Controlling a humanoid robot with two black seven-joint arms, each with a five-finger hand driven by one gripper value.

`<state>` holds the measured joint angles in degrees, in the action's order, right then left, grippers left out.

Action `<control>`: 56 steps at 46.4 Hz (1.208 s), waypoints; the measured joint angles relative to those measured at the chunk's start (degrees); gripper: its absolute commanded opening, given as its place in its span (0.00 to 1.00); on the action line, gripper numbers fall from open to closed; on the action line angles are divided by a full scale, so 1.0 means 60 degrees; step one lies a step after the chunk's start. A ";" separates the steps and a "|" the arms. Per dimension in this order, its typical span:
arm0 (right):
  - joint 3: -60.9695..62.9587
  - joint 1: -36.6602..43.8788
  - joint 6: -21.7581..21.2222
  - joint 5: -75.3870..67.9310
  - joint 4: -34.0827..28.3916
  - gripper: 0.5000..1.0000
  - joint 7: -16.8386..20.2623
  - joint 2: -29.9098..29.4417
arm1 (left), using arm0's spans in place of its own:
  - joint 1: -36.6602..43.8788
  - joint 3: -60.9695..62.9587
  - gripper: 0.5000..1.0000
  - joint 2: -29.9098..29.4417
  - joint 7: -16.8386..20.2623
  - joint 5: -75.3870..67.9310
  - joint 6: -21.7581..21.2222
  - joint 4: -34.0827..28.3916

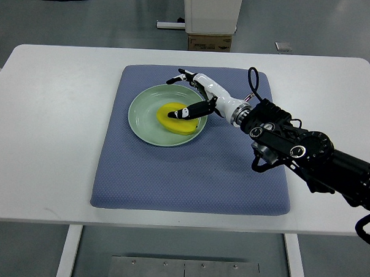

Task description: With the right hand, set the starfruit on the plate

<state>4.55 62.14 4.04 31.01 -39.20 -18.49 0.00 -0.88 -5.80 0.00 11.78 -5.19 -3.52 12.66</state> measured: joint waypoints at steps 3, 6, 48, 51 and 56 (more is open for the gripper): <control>0.0002 0.0016 -0.0001 -0.0011 0.0005 1.00 0.0000 0.0000 | 0.0000 0.0000 1.00 0.0000 0.0000 0.0000 0.0000 0.0000; 0.0015 0.0028 0.0000 -0.0020 0.0009 1.00 0.0003 0.0000 | -0.0001 -0.0001 1.00 0.0000 0.0000 0.0000 0.0000 0.0000; 0.5962 -0.1980 0.0000 -0.0621 0.0806 1.00 0.1572 0.1380 | 0.0002 -0.0005 1.00 0.0000 0.0001 0.0000 0.0000 0.0001; 0.6434 -0.2124 0.0002 -0.0628 0.0905 1.00 0.1681 0.1393 | 0.0003 -0.0002 1.00 0.0000 0.0000 0.0000 0.0000 0.0001; 0.7089 -0.2408 0.0019 -0.0677 0.0924 1.00 0.1662 0.1412 | 0.0001 -0.0005 1.00 0.0000 0.0000 0.0000 0.0000 0.0000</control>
<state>47.09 47.69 4.16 26.94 -33.66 -8.52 8.48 -0.87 -5.83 0.00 11.78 -5.19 -3.52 12.66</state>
